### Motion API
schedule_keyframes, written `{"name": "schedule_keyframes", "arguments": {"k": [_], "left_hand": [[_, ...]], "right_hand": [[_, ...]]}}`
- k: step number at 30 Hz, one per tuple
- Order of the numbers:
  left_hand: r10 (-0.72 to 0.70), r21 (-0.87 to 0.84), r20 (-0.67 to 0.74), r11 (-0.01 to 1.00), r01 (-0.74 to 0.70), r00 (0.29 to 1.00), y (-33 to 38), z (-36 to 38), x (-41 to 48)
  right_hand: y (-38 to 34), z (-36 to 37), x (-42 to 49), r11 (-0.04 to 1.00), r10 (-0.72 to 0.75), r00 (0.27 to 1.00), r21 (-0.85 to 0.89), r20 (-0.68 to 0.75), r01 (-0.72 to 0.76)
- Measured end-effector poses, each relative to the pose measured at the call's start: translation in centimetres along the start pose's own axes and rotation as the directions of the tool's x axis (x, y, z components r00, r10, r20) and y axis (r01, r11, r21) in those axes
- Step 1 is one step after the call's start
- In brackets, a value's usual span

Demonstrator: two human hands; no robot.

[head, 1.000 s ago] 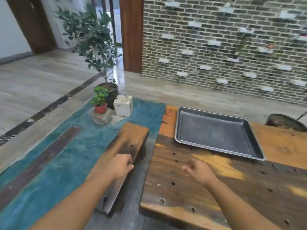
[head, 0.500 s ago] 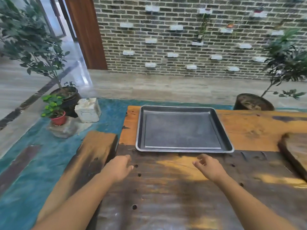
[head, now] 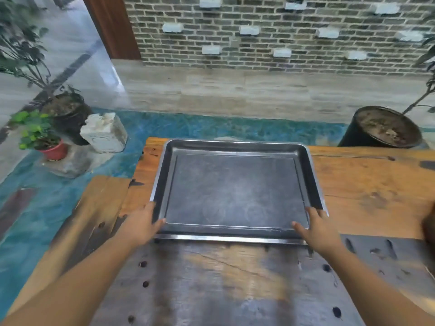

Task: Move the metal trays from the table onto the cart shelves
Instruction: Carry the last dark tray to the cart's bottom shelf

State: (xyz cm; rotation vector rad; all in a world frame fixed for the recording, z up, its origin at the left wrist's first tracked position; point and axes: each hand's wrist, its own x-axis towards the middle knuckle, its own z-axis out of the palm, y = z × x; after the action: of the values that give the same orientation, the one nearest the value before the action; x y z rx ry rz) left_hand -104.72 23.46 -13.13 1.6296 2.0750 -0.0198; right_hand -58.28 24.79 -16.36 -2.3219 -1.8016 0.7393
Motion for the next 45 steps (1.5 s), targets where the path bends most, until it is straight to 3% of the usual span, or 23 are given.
{"name": "schedule_keyframes", "arguments": {"k": [8,13,17,22,26,30,33,36,40,45], "left_hand": [[-0.09,-0.044,-0.07,0.995,0.088,0.993,-1.6,0.8,8.9],[-0.213,-0.04,-0.096,0.977,0.21,0.972,-2.8,2.5,11.9],[-0.291,-0.141,-0.07,0.95,0.279,0.954,-3.0,4.5,12.9],[-0.373,-0.248,-0.201,0.914,0.321,0.906,-3.0,6.4,13.5],[-0.373,-0.194,-0.146,0.919,0.343,0.916,-3.1,6.5,13.7],[-0.299,-0.201,-0.227,0.946,0.256,0.927,-2.5,5.1,12.9],[-0.313,-0.22,-0.198,0.938,0.269,0.929,-2.2,3.6,11.1],[-0.358,-0.347,-0.15,0.892,0.29,0.922,-2.2,1.6,7.9],[-0.386,-0.417,-0.175,0.862,0.286,0.906,-2.7,-2.8,2.6],[-0.333,-0.397,-0.225,0.89,0.226,0.916,-5.3,-8.5,-3.6]], "right_hand": [[4.7,-0.7,6.7,0.992,0.122,0.989,-0.007,-0.084,-0.123],[6.6,0.0,10.5,0.987,0.158,0.984,0.007,-0.078,-0.158],[7.4,0.8,12.2,0.972,0.233,0.971,0.043,-0.047,-0.231],[7.6,2.3,12.7,0.974,0.227,0.965,0.036,-0.13,-0.224],[7.9,2.3,13.0,0.976,0.211,0.972,-0.024,-0.103,-0.214],[7.7,0.8,12.8,0.982,0.187,0.982,0.007,-0.003,-0.187],[6.6,-1.5,12.0,0.983,0.171,0.985,0.062,0.0,-0.171],[5.2,-4.0,10.2,0.977,0.181,0.983,0.113,0.019,-0.182],[2.9,-7.1,6.8,0.939,0.177,0.983,0.294,0.038,-0.18],[-0.5,-10.4,1.9,0.917,0.149,0.987,0.367,0.054,-0.158]]}}
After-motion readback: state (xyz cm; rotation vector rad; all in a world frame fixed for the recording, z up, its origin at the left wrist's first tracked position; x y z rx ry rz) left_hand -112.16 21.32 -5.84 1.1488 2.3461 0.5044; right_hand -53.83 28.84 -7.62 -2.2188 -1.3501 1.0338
